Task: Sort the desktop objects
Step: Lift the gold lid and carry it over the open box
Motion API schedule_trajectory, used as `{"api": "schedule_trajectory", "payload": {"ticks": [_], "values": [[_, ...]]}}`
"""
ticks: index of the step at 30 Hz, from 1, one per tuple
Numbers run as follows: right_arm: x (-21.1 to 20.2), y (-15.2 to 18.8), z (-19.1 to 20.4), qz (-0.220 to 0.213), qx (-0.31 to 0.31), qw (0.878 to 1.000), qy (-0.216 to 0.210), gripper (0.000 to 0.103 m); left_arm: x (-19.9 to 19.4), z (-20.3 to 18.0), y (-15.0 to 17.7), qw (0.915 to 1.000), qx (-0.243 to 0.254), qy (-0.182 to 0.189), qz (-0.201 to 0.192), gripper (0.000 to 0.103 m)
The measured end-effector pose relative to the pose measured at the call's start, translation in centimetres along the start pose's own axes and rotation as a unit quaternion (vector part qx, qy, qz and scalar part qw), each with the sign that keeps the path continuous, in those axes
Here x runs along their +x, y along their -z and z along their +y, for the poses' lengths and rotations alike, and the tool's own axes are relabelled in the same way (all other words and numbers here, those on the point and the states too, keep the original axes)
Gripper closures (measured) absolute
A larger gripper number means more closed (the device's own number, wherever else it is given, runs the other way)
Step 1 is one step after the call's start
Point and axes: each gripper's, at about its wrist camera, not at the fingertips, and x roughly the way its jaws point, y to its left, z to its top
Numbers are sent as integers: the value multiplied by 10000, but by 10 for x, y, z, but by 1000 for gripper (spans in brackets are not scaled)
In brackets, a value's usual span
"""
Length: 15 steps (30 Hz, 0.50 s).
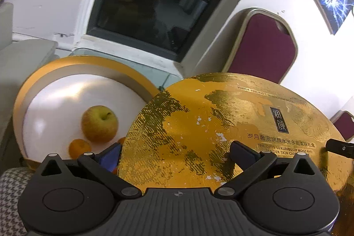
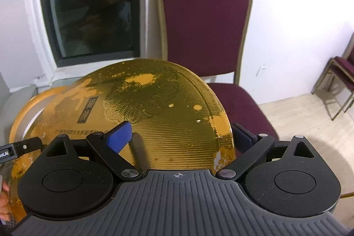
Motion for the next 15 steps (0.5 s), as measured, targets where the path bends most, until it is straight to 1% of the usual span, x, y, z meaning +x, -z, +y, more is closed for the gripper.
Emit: {"api": "schedule_trajectory", "payload": {"ticks": [4, 9, 12, 15], "values": [[12, 1, 8, 100, -41, 9998, -155, 6, -1, 9, 1, 9998, -79, -192, 30, 2], [23, 0, 17, 122, -74, 9994, -303, 6, -2, 17, -1, 9993, -146, -331, -4, 2], [32, -2, 24, 85, -58, 9990, -439, 6, -3, 24, -7, 9989, -152, -424, -96, 3], [44, -7, 37, -15, -28, 9979, -648, 6, -4, 34, -16, 9977, -91, -608, -277, 2]]}}
